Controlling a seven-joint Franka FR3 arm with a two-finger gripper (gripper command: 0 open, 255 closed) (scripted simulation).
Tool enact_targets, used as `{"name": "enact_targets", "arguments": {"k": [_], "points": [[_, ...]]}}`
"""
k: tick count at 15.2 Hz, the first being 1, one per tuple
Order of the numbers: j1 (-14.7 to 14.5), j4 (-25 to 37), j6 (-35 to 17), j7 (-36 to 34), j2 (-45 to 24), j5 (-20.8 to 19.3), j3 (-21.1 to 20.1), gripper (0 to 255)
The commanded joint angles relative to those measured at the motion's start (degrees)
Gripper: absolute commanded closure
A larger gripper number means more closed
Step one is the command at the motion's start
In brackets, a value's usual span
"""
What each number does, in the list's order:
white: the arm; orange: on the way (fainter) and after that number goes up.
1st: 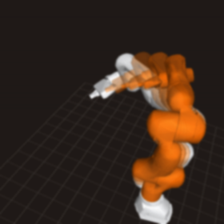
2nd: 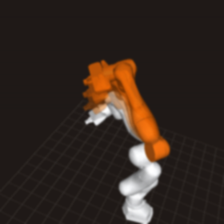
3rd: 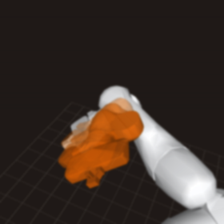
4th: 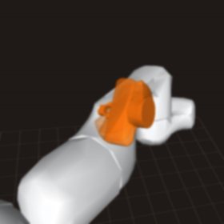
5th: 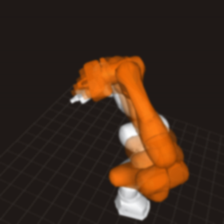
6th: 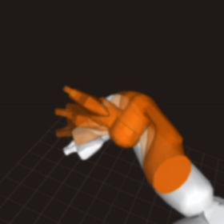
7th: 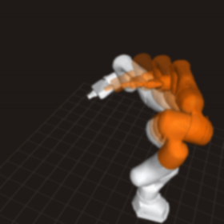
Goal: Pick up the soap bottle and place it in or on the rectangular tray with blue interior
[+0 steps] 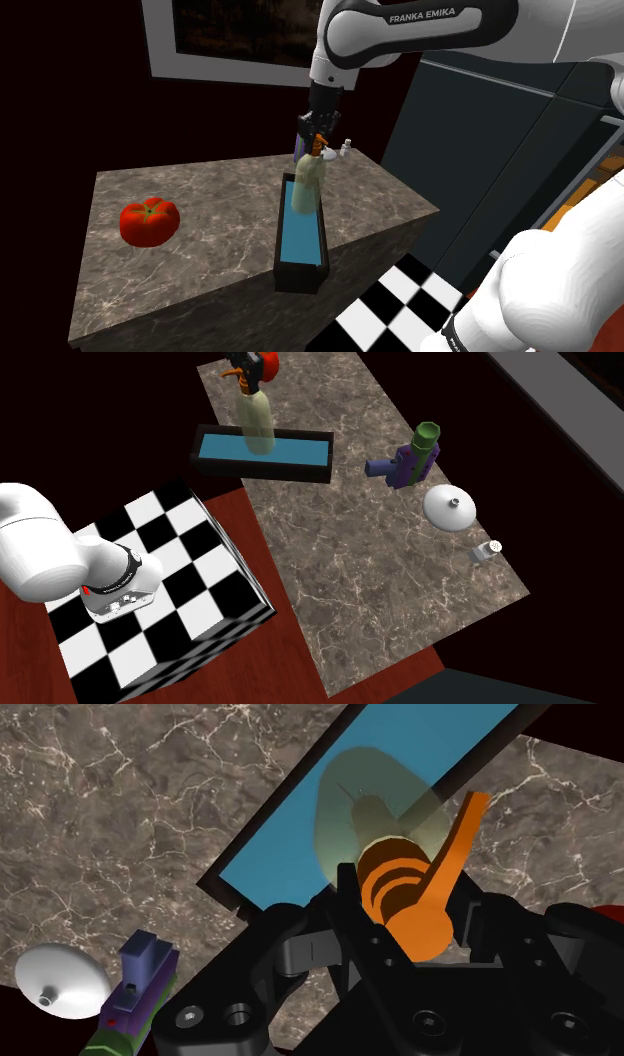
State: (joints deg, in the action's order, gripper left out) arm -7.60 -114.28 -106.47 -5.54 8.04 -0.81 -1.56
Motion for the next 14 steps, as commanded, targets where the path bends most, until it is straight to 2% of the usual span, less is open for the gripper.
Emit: {"name": "enact_targets", "arguments": {"k": [1, 8, 9, 14], "points": [[0.0, -1.0, -1.0, 0.0, 0.0, 0.0, 0.0, 255], [0.0, -1.0, -1.0, 0.0, 0.0, 0.0, 0.0, 255], [0.0, -1.0, -1.0, 0.0, 0.0, 0.0, 0.0, 0], [0.0, -1.0, -1.0, 0.0, 0.0, 0.0, 0.0, 0]]}}
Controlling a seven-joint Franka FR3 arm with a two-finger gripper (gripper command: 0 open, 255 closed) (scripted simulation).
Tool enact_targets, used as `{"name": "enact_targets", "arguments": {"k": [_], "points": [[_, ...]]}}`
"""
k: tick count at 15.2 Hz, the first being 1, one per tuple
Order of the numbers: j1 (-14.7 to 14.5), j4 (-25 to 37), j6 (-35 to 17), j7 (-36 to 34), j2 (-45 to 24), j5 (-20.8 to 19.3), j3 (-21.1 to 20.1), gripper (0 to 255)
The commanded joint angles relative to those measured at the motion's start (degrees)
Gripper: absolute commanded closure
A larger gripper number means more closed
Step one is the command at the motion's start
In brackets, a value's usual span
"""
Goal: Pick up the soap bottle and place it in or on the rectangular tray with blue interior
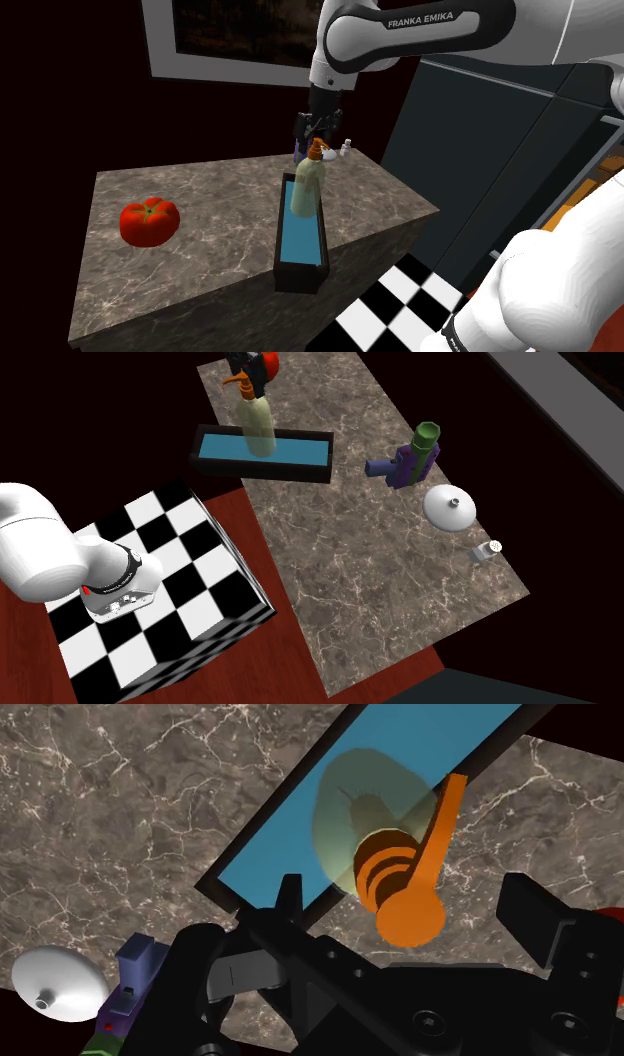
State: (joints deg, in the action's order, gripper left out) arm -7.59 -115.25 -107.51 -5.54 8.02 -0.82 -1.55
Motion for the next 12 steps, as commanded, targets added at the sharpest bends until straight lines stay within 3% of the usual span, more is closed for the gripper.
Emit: {"name": "enact_targets", "arguments": {"k": [1, 4, 12], "points": [[0.0, 1.8, 1.9, 0.0, 0.2, 0.0, 0.0, 0], [0.0, 7.0, 7.3, 0.0, 0.3, 0.0, 0.0, 0], [0.0, 7.0, 7.3, 0.0, 0.3, 0.0, -0.1, 0]]}}
